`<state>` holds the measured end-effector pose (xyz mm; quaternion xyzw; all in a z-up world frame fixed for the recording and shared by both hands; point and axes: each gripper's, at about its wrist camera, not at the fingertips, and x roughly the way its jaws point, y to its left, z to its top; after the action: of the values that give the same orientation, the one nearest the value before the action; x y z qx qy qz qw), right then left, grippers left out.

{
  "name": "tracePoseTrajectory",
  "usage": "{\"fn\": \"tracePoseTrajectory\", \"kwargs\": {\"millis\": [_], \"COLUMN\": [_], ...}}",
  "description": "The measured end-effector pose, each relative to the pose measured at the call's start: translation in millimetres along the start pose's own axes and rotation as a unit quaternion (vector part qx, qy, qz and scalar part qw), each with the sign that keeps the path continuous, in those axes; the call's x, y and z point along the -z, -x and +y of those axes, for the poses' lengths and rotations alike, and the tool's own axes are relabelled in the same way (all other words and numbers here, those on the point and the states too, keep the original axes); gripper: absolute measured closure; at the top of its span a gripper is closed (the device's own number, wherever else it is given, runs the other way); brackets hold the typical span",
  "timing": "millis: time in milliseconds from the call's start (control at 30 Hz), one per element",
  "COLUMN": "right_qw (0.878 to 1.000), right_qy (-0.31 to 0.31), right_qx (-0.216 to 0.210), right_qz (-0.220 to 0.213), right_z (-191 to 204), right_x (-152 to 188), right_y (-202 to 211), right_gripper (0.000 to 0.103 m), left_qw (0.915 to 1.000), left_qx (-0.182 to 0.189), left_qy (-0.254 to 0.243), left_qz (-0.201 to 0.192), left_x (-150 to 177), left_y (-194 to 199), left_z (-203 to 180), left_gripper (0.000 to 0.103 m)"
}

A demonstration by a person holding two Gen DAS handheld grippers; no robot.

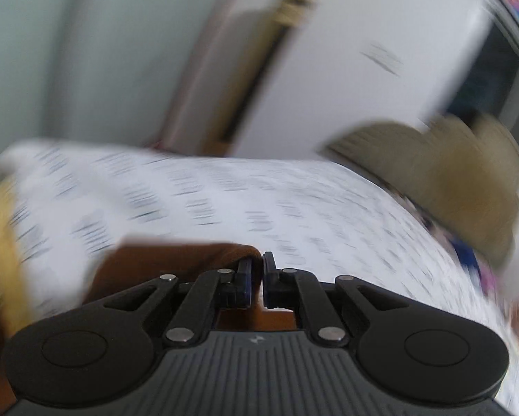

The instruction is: Fold small clothes

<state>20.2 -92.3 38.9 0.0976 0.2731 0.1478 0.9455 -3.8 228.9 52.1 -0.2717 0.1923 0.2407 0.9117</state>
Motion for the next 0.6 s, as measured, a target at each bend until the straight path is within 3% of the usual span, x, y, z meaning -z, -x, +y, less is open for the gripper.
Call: {"fn": "tracePoseTrajectory", "kwargs": {"millis": [67,100,167,233,300,367,433,500,600], "right_qw": [1.000,1.000,0.999,0.999,0.999,0.999,0.999,0.999,1.000], "right_qy": [-0.011,-0.017,-0.029,-0.037,-0.037,-0.031,-0.022,-0.015,-0.026], "right_qx": [0.008,0.013,0.022,0.028,0.033,0.035,0.035,0.029,-0.012], "right_qz": [-0.006,-0.008,-0.011,-0.011,-0.011,-0.010,-0.008,-0.005,0.005], "right_z": [-8.8,-13.0,-21.4,-28.7,-32.8,-33.9,-32.9,-29.2,-22.3], "right_x": [-1.0,-1.5,-2.4,-3.6,-5.3,-7.2,-9.6,-13.0,-23.2], "right_y": [3.0,3.9,5.5,6.2,6.5,5.8,4.4,0.4,-15.4], "right_gripper": [0.018,0.018,0.018,0.018,0.018,0.018,0.018,0.018,0.018], "left_qw": [0.9948,0.9865,0.9593,0.9302,0.9078,0.8930,0.8904,0.8931,0.9098], "left_qx": [0.040,0.065,0.122,0.171,0.188,0.182,0.172,0.172,0.154], "left_qy": [-0.093,-0.149,-0.246,-0.305,-0.346,-0.377,-0.389,-0.388,-0.361], "left_qz": [0.010,0.021,0.065,0.113,0.144,0.165,0.163,0.150,0.136], "left_x": [7.6,17.7,47.2,80.3,115.2,142.9,154.5,145.5,126.2], "left_y": [-1.4,-1.7,-0.5,-0.2,3.3,3.9,8.6,12.0,15.4], "left_z": [-43.0,-65.9,-103.4,-123.2,-130.4,-129.8,-117.6,-104.8,-92.5], "left_gripper": [0.097,0.097,0.097,0.096,0.096,0.096,0.096,0.091,0.077]}}
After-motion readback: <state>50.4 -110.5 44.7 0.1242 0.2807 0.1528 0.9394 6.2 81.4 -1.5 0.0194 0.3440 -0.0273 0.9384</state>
